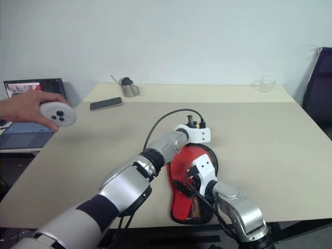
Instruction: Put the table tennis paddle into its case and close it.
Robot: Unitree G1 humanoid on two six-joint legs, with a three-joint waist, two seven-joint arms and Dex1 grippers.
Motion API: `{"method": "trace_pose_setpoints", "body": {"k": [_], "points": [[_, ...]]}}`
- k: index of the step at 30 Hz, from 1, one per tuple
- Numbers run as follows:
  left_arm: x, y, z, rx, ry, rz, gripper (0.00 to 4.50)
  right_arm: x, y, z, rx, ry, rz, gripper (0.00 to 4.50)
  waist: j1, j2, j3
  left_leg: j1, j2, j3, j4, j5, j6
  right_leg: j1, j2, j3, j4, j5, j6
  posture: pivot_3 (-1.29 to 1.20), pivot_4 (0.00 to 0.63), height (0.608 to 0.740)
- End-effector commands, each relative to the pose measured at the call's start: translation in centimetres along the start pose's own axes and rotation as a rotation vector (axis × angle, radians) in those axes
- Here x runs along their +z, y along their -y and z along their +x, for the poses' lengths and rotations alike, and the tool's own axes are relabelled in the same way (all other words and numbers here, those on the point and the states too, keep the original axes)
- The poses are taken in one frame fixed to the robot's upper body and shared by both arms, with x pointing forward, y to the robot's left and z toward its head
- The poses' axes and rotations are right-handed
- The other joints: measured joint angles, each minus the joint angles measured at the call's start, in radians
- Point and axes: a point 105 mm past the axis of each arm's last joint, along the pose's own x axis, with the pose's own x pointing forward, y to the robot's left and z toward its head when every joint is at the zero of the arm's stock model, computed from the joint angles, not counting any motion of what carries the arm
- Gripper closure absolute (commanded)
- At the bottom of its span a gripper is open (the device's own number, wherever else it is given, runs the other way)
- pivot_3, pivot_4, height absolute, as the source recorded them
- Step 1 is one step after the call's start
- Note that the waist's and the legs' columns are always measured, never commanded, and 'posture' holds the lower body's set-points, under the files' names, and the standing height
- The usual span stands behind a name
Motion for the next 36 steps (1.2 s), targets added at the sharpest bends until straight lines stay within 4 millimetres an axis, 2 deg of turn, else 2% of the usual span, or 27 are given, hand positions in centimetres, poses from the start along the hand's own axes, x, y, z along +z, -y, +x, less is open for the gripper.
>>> {"method": "trace_pose_setpoints", "body": {"k": [1,9,14,19,22,25,31,33,36], "points": [[3.2,-1.8,0.2,0.059,0.102,0.057,4.23,-0.6,-0.8,0.0,0.017,-0.023,0.028,0.0,0.001,0.0,0.0,0.0,0.0,0.0,0.0,0.0,0.0,0.0,0.0,0.0,0.0,0.0,0.0,0.0,0.15,0.74],[6.2,0.0,0.2,0.021,0.179,0.082,4.23,-0.4,-1.4,-0.1,0.011,-0.017,0.046,0.0,0.011,0.0,0.0,0.0,0.0,0.0,0.0,0.0,0.0,0.0,0.0,0.0,0.0,0.0,0.0,0.0,0.15,0.74],[7.4,1.1,0.1,-0.012,0.208,0.087,4.23,-0.5,-1.7,-0.2,0.006,-0.017,0.06,0.0,0.021,0.0,0.0,0.0,0.0,0.0,0.0,0.0,0.0,0.0,0.0,-0.001,0.0,0.0,0.0,0.0,0.15,0.74],[6.3,2.7,0.1,-0.103,0.157,0.005,4.23,-0.5,-1.7,-0.2,0.0,-0.017,0.071,0.0,0.02,0.0,0.0,0.0,0.0,0.0,0.0,0.0,0.0,0.0,0.0,-0.001,0.0,0.0,0.0,0.0,0.15,0.74],[5.2,4.7,-0.1,-0.213,0.117,-0.055,4.23,-0.4,-1.6,-0.1,-0.002,-0.013,0.074,0.0,0.019,0.0,-0.001,0.001,0.0,0.001,0.0,0.0,0.0,0.0,0.0,-0.001,0.0,0.0,0.0,0.0,0.15,0.74],[4.5,5.2,-0.2,-0.237,0.094,-0.093,3.18,-0.2,-1.6,0.1,0.005,-0.011,0.066,0.0,0.019,0.001,-0.004,0.001,0.0,0.001,0.0,0.0,0.0,0.001,0.001,-0.001,0.0,0.0,0.0,0.0,0.15,0.74],[2.4,6.6,-0.5,-0.31,0.036,0.022,1.08,-0.1,-1.3,0.4,0.016,-0.01,0.053,0.0,0.017,0.001,-0.009,0.008,0.0,0.001,-0.001,-0.001,0.002,0.009,0.001,-0.001,-0.001,0.0,0.0,0.0,0.15,0.74],[2.1,6.4,-0.5,-0.309,0.033,0.018,1.08,0.0,-1.0,0.6,0.019,-0.011,0.043,0.0,0.016,0.001,-0.01,0.018,0.001,0.001,-0.003,-0.003,0.006,0.019,0.002,-0.001,-0.003,-0.001,0.001,0.0,0.15,0.74],[1.7,5.6,-0.5,-0.299,0.044,0.01,1.08,0.5,-0.3,0.6,0.021,-0.006,-0.013,0.0,0.012,0.001,-0.01,0.02,0.001,0.001,-0.002,-0.004,0.007,0.021,0.002,-0.001,-0.003,-0.003,0.005,0.0,0.15,0.74]]}}
